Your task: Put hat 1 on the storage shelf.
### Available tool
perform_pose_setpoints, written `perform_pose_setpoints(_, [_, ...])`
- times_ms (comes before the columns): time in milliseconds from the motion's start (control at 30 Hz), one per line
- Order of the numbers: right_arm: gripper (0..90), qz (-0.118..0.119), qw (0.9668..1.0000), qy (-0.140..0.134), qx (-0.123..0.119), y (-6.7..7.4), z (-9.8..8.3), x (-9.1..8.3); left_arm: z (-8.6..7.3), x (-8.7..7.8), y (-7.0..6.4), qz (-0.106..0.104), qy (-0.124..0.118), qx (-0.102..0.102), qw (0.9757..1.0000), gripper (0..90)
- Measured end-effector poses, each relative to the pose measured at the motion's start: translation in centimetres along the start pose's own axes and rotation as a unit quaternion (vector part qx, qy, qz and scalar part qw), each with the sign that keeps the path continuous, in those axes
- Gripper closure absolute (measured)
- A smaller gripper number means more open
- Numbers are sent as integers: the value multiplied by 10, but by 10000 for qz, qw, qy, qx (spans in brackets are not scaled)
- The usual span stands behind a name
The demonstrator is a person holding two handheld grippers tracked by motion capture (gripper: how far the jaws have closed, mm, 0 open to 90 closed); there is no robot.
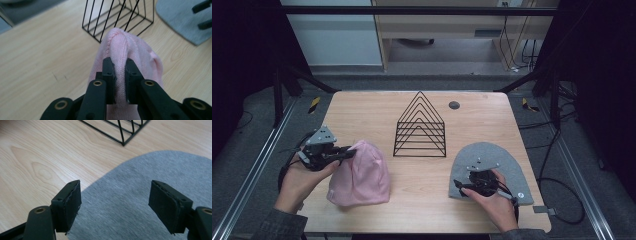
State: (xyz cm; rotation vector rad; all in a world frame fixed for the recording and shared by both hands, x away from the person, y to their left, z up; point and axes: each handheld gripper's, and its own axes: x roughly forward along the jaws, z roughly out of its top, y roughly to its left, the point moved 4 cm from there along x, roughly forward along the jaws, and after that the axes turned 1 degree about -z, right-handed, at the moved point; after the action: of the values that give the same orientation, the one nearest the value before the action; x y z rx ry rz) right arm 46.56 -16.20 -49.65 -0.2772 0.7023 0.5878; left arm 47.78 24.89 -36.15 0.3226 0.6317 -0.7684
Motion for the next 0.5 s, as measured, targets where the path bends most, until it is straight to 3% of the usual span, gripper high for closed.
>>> perform_pose_setpoints(167, [266, 141, 9996, -173, -144, 13, 13, -6, 23, -12, -6, 92, -363, 108, 9992, 811])
perform_pose_setpoints(200, [284, 311, 9990, -274, -194, 22, 22, -6, 33, -14, -6, 178, -473, 158, 9986, 812])
perform_pose_setpoints(367, [314, 693, 9959, -396, -428, 54, 50, -4, 49, -18, -3, 236, -667, 121, 9974, 811])
perform_pose_setpoints(500, [354, 830, 9937, -462, -587, 72, 67, -2, 64, -22, -7, 262, -779, 196, 9964, 810])
